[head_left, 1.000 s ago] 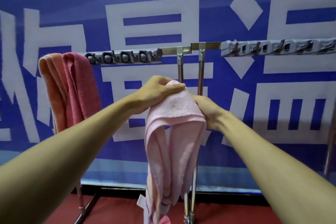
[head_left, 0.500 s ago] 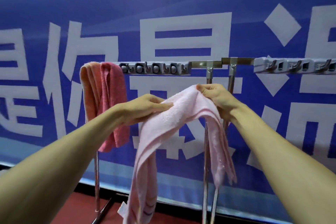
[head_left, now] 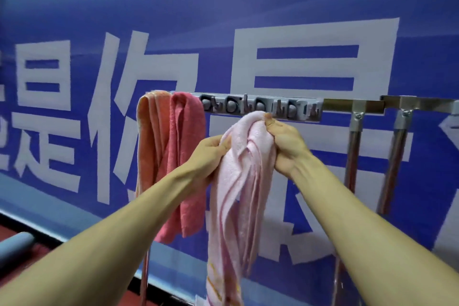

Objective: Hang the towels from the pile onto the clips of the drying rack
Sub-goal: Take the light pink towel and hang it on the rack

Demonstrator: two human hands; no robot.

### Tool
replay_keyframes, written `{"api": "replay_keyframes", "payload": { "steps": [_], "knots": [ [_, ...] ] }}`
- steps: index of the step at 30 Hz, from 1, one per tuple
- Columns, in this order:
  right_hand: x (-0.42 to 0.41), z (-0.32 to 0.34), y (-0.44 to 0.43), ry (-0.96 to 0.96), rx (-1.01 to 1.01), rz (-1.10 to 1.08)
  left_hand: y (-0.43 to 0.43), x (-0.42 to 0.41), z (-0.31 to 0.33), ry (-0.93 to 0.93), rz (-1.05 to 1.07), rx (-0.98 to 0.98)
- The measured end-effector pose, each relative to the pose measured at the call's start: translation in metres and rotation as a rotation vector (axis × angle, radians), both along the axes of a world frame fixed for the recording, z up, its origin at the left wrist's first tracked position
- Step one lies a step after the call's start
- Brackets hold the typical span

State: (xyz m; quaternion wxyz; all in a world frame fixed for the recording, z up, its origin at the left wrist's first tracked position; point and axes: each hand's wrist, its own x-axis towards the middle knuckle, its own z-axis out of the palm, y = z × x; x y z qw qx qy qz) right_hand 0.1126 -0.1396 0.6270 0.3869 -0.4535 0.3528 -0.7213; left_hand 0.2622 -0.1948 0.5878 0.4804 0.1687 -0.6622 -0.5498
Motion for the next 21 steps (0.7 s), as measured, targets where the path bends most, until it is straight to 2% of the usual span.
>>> {"api": "replay_keyframes", "payload": {
  "steps": [7, 13, 15, 18, 21],
  "knots": [
    [0.008, 0.013, -0.096, -0.177, -0.013, 0.092, -0.070, 0.006, 0.059, 0.080, 0.135, -0.086],
    [0.018, 0.023, -0.147, -0.216, 0.073, 0.038, -0.113, -0.001, 0.087, 0.101, 0.286, -0.177],
    [0.018, 0.023, -0.158, -0.198, 0.065, -0.014, -0.129, -0.005, 0.092, 0.071, 0.393, -0.184],
    [0.017, 0.016, -0.169, -0.178, 0.096, -0.213, -0.145, -0.009, 0.084, -0.033, 0.515, -0.238],
    [0.012, 0.002, -0.174, -0.053, 0.140, -0.402, -0.147, -0.013, 0.063, -0.077, 0.513, -0.241]
  ]
}}
